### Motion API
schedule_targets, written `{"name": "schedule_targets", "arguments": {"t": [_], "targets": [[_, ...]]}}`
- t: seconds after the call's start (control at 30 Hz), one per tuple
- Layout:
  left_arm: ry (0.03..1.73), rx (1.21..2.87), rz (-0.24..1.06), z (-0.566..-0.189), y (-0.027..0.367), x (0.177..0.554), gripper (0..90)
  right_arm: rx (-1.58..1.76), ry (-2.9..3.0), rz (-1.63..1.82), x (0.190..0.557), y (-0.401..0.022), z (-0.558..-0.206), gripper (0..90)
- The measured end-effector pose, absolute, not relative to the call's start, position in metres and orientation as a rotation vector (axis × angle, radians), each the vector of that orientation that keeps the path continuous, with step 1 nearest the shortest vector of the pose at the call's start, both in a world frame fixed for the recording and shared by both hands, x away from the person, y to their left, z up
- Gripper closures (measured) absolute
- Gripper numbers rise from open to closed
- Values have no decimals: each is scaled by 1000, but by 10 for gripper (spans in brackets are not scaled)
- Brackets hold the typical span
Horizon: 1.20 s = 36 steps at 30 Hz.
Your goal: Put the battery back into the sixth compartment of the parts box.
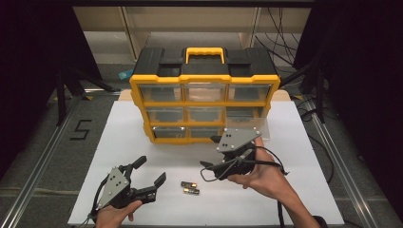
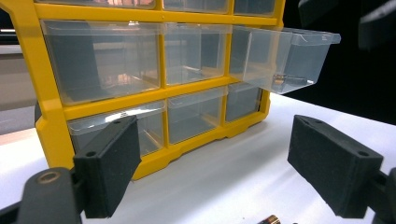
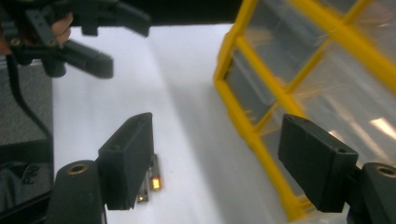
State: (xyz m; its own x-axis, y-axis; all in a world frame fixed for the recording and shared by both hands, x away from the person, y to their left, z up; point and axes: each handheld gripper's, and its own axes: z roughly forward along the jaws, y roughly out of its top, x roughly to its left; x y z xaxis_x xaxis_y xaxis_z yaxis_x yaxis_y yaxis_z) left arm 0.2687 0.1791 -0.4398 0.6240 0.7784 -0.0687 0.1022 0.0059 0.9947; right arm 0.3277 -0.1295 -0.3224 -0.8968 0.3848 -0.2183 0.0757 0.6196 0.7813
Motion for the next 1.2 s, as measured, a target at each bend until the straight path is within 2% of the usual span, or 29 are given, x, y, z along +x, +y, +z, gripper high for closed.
{"name": "schedule_targets", "arguments": {"t": [0.3,0.63,0.97,1.2], "targets": [[775,1494,622,-440,179,269,166,311,2607,1071,325,-106,-353,247],[775,1496,622,-440,179,269,166,268,2734,980,327,-88,-389,257],[774,1494,620,-440,179,269,166,209,2860,822,326,-71,-430,310],[774,1495,620,-440,179,269,166,180,2904,764,325,-64,-439,369]]}}
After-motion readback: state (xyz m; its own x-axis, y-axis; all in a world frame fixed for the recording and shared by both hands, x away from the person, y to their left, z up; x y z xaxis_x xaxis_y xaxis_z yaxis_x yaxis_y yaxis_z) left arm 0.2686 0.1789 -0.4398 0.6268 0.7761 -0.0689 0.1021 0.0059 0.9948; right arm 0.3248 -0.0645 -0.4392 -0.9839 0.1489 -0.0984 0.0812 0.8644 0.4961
